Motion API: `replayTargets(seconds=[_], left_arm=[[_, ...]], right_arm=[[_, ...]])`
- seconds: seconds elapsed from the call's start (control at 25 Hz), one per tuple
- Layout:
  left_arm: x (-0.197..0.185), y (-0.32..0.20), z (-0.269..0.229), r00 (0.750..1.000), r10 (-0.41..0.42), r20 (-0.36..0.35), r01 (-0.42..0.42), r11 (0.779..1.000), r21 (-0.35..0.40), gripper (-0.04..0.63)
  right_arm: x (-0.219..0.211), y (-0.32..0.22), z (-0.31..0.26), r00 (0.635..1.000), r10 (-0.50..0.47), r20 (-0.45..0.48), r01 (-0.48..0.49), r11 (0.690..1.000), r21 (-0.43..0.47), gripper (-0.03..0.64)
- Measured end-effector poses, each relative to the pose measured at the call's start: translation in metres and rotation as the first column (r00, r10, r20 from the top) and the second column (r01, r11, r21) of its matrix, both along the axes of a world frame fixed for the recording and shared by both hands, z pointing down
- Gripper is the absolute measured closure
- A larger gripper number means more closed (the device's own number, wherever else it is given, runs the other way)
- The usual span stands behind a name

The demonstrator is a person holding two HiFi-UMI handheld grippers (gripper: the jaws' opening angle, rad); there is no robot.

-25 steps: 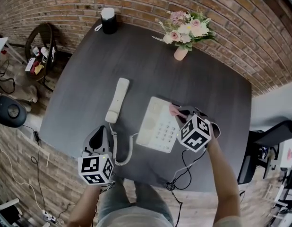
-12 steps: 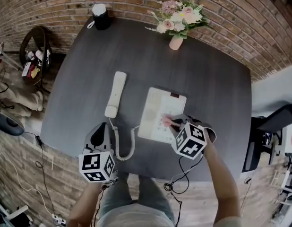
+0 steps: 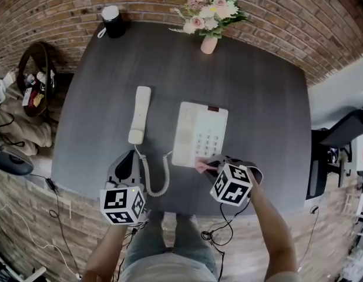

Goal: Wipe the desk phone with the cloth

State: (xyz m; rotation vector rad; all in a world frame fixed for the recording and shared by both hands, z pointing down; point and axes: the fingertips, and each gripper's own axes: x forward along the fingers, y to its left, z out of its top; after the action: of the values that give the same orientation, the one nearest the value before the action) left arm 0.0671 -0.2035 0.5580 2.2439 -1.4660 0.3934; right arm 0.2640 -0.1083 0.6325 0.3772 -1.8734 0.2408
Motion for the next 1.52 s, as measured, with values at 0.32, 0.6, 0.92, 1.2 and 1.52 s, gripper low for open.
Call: replayTargets(seconds=[0.32,0.6,0.92,1.2,1.52], left_arm=[[0.007,0.002,-0.003,1.000,0.022,-0.010,-0.021,1.000,0.007,0.592],[0.010,0.000,-0.021,1.000,0.007,-0.022,-0.006,0.999,0.037,0.592],[0.031,-0.017,-0.070,0.999,0.008,-0.048,-0.002,0.992,0.125,0.592],[0.068,-0.039,-0.129,0.996,0.047,-0.079,-0.028,0.974,0.226,0.592],[0.092,-0.057,-0.182,0.992,0.061,-0.113,-0.020,0.941,0.337,0.592]], right_arm=[[-0.006,0.026,0.002,0.999,-0.004,0.033,0.005,0.999,-0.042,0.595],[-0.009,0.032,-0.029,0.982,0.091,0.168,-0.086,0.996,-0.034,0.595],[0.028,-0.026,-0.118,0.772,0.376,0.514,-0.519,0.838,0.168,0.595],[0.085,-0.056,-0.211,0.551,0.399,0.733,-0.802,0.497,0.332,0.595],[0.145,-0.050,-0.283,0.325,0.287,0.901,-0.945,0.056,0.323,0.595]])
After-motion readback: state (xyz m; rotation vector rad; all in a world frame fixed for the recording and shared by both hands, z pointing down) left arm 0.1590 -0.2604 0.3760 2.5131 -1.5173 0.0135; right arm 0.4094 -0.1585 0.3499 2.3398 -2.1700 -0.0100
